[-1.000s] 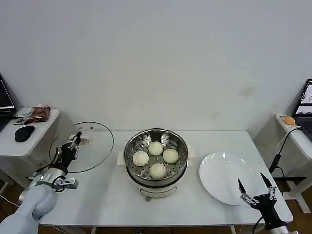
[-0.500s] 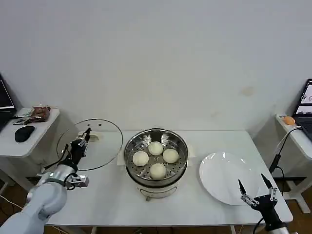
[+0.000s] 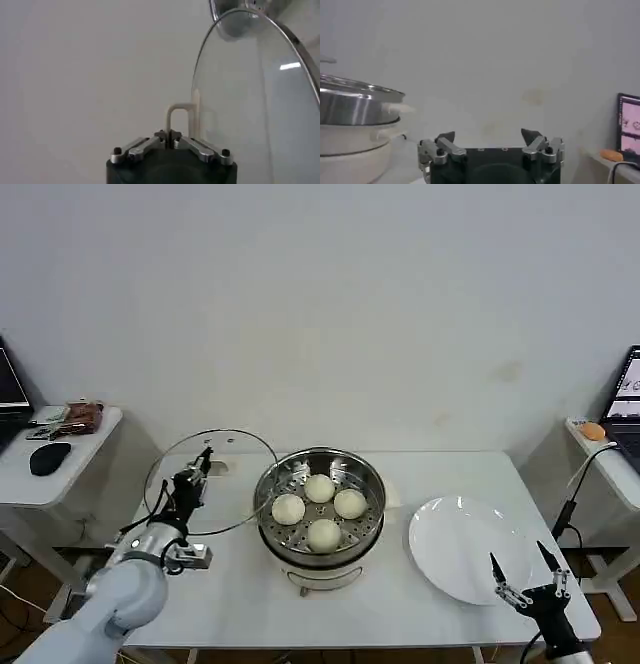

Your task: Take steamed baozi put them in steamer then cover it.

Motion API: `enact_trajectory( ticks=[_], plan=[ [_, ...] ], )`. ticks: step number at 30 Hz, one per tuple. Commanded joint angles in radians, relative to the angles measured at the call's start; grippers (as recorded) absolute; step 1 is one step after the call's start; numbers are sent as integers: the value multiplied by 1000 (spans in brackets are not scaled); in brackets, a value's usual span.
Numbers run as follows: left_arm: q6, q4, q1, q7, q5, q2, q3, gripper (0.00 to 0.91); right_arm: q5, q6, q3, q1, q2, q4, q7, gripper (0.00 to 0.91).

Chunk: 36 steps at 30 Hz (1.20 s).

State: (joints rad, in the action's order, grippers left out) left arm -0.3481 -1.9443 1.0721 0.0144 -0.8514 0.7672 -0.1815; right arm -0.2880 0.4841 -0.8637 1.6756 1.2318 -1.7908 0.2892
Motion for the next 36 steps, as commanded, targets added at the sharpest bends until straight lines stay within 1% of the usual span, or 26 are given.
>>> enact_trajectory(
  ticks=[1,5,14,23,28,33,36],
  plan=[
    [-81,-24,-60,-6,9,14,128,0,1,0,-1,-3,3,0,0,907],
    [-100,-15,-111,-6,11,23,192,0,3,2,-3,-5,5,4,1,907],
    [-127,5,-204,-1,-20,83,298,0,5,2,-4,-11,8,11,1,907],
    [-175,9,-272,-4,-62,108,415,0,8,0,0,-20,12,16,2,907],
    [-221,15,-314,-19,-65,116,481,0,10,3,1,-21,15,19,2,907],
    [-263,24,-338,-37,-68,129,515,0,13,6,1,-21,17,21,3,907],
    [-265,27,-352,-50,-75,134,532,0,15,7,2,-22,18,23,3,907]
  ],
)
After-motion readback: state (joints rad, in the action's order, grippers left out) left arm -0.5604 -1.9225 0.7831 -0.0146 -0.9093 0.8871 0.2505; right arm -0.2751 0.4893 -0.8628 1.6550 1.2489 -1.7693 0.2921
